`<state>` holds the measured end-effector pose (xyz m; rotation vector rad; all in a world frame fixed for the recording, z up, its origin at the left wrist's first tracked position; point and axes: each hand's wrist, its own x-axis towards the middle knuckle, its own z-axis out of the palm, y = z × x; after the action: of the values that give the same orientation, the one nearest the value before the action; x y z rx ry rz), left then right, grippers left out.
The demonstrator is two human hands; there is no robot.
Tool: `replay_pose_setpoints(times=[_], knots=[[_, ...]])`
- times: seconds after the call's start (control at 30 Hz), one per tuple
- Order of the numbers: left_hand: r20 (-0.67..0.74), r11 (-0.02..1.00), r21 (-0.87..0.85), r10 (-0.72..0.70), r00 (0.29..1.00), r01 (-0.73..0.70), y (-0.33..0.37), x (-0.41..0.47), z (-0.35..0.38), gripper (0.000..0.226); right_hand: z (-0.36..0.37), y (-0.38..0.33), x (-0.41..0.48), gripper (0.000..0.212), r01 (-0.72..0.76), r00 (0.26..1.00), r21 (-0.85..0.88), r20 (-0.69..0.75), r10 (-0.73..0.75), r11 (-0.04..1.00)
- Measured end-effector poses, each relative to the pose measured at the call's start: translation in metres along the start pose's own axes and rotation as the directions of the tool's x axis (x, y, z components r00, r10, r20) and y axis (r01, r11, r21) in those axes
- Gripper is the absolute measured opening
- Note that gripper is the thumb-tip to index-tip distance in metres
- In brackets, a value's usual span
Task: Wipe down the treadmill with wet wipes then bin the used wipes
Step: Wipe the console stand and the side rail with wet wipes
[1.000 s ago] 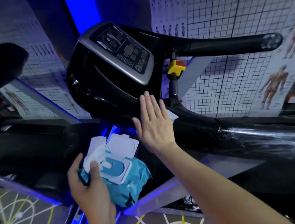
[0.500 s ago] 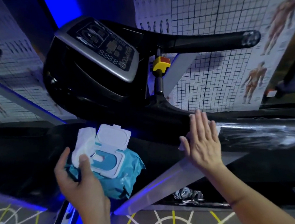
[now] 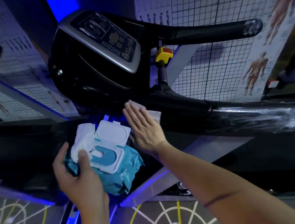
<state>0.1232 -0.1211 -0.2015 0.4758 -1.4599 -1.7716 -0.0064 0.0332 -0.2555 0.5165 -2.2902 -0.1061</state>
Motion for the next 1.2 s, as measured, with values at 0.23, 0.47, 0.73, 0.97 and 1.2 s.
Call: replay_pose_setpoints(times=[0.23,0.47,0.73,0.97,1.2], knots=[[0.061,0.999,0.02,-0.033,0.998,0.032,-0.005,0.012,-0.025,0.038,0.005,0.0,-0.001,0.063,-0.002,0.998,-0.019,-0.07,0.001,1.0],[0.126,0.998,0.043,-0.04,0.991,0.035,-0.011,0.015,-0.019,0.039,0.006,0.078,-0.097,0.07,-0.079,0.982,-0.157,-0.183,0.05,0.984],[0.266,0.997,0.042,-0.078,0.961,0.07,-0.008,0.004,-0.011,0.042,-0.01,0.118,-0.136,0.085,-0.176,0.974,-0.201,-0.178,0.14,0.964],[0.294,0.998,0.039,-0.064,0.954,0.054,0.0,0.008,-0.008,0.039,-0.018,0.059,-0.052,0.069,-0.079,0.991,-0.124,-0.12,0.064,0.989],[0.228,0.998,0.061,-0.041,0.973,0.028,-0.002,0.019,-0.02,0.039,-0.023,0.011,0.036,0.067,0.003,0.999,-0.081,0.037,0.0,0.997]])
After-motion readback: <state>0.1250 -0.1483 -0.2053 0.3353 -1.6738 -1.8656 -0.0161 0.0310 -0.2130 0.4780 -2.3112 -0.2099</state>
